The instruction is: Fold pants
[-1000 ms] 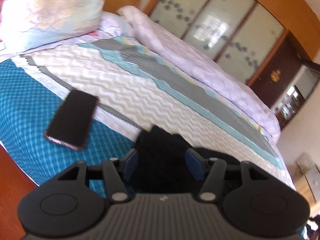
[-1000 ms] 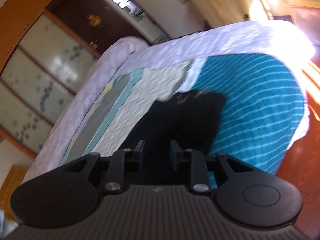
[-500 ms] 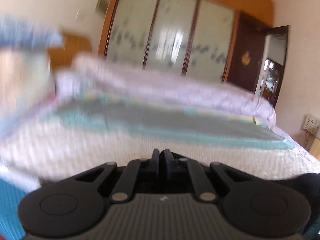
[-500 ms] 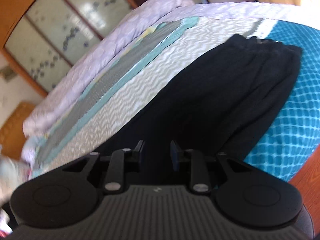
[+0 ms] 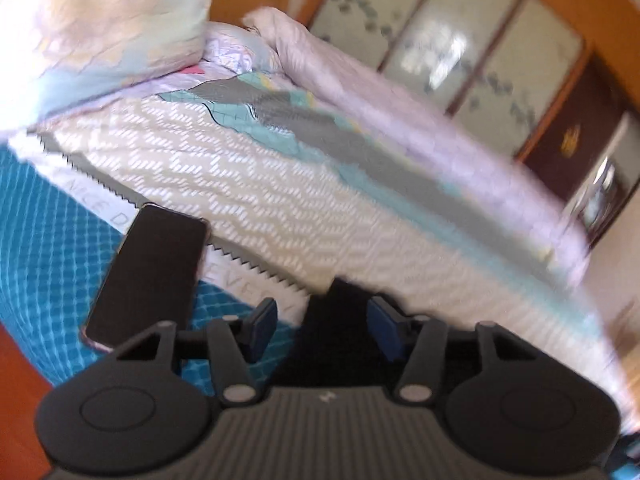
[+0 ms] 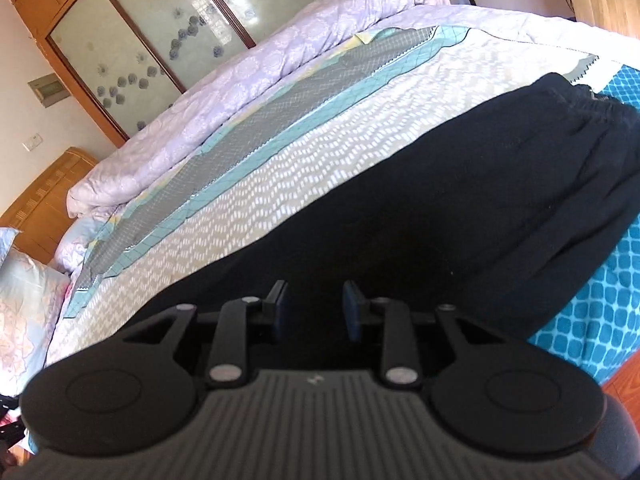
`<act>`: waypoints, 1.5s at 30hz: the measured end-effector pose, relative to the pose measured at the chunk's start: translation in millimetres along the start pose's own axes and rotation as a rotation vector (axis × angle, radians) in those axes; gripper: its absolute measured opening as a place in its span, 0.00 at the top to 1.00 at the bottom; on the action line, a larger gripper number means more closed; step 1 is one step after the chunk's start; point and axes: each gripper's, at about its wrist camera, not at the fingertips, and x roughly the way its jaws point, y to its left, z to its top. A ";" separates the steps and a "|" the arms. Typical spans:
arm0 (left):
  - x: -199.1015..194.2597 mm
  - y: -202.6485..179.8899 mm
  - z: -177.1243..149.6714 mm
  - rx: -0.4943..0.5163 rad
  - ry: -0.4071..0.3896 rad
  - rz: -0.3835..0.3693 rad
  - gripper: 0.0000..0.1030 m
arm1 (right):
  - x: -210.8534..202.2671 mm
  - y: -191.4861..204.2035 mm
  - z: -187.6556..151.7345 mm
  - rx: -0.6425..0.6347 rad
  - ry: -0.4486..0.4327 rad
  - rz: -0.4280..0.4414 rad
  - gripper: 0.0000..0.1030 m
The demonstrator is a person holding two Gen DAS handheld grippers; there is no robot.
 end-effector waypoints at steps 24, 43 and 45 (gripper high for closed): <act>70.5 -133.4 -61.2 0.315 0.319 -0.047 0.61 | -85.5 -189.3 22.2 0.394 -0.333 -0.234 0.54; 73.7 -194.5 -90.6 0.388 0.405 -0.104 0.58 | -52.2 -226.6 52.5 0.475 -0.356 -0.209 0.45; 73.7 -192.3 -91.9 0.388 0.399 -0.100 0.58 | -58.8 -226.6 43.5 0.497 -0.377 -0.213 0.45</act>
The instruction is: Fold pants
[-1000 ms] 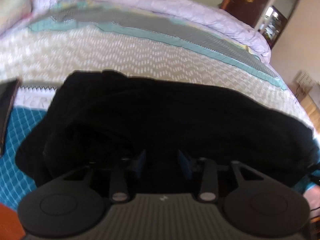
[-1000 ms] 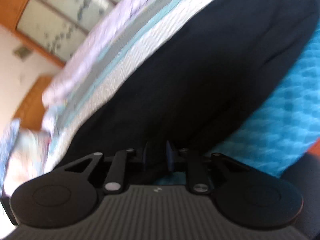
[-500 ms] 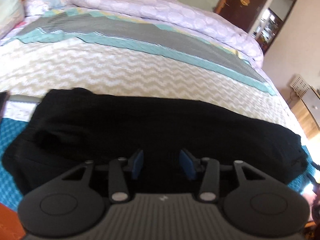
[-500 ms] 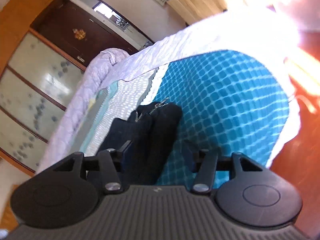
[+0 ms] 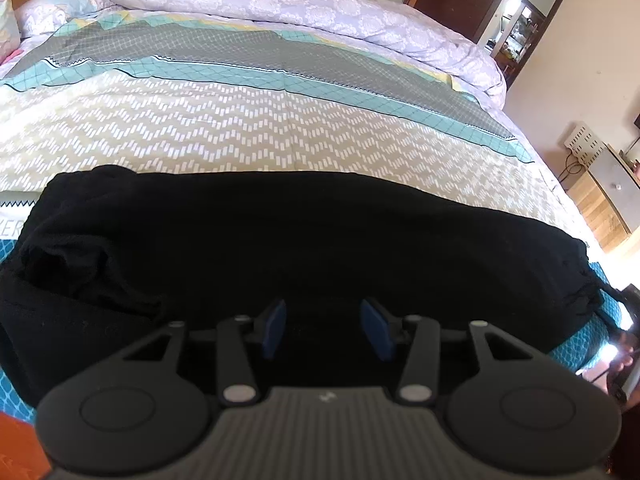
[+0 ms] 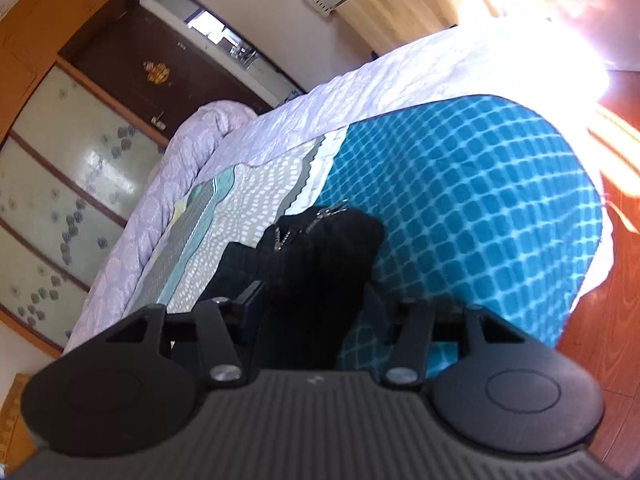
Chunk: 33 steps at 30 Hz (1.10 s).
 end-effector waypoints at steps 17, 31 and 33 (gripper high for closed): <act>-3.8 30.2 -21.8 -0.095 -0.004 0.015 0.95 | -13.1 101.1 -27.3 -0.270 0.060 0.249 0.84; -40.3 55.4 -33.5 -0.157 -0.119 -0.082 0.93 | -25.2 202.4 -238.8 -0.997 0.472 0.365 0.47; -52.9 68.0 -39.3 -0.174 -0.159 -0.097 0.92 | -36.1 207.0 -231.1 -0.992 0.493 0.421 0.43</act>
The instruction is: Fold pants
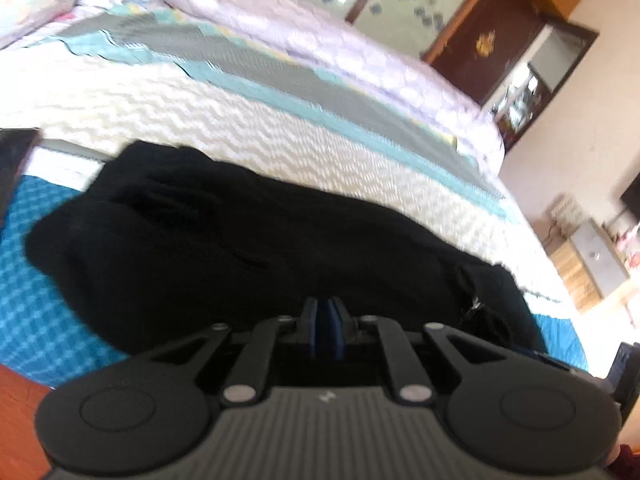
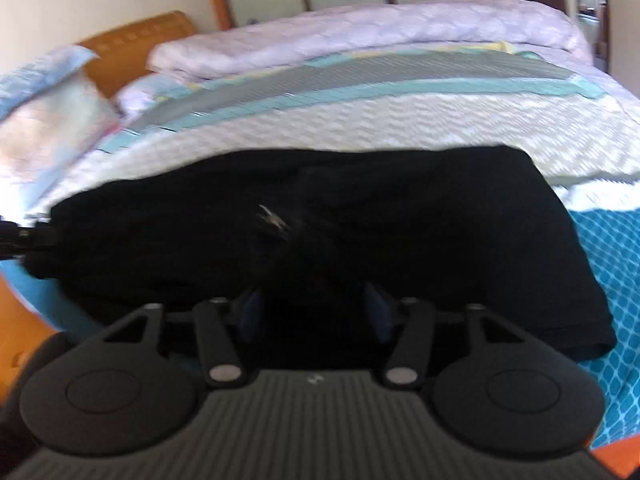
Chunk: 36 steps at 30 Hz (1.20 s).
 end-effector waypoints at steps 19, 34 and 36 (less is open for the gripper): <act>-16.3 99.8 4.1 -0.401 -0.137 0.005 0.24 | 14.2 52.2 23.6 0.031 -0.077 0.007 0.72; 36.1 108.8 23.5 -0.398 -0.140 0.012 0.69 | 148.3 148.6 31.2 0.052 0.265 0.355 0.80; 44.9 105.2 25.9 -0.419 -0.122 -0.043 0.77 | 149.3 139.4 30.2 0.118 0.278 0.385 0.83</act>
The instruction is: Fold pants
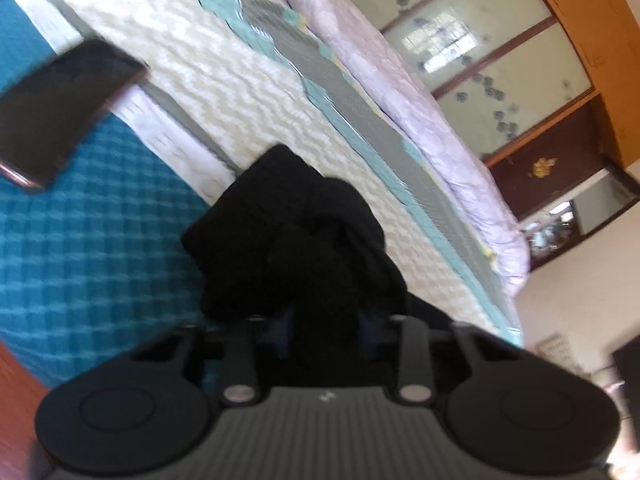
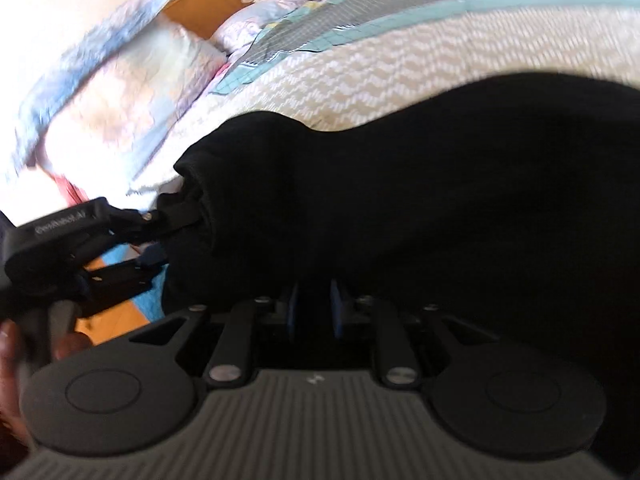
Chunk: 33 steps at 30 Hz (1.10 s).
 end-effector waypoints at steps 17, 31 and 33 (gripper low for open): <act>30.2 -164.3 -82.8 0.730 0.232 -0.208 0.39 | -129.1 -41.4 -54.1 0.190 -0.196 -0.050 0.83; -16.3 -33.4 18.1 0.307 -0.018 0.079 0.22 | -120.3 44.1 -31.5 -0.226 -0.321 -0.159 0.40; 9.2 -24.6 21.5 0.236 0.014 0.082 0.24 | -113.2 52.0 -26.4 -0.286 -0.316 -0.183 0.38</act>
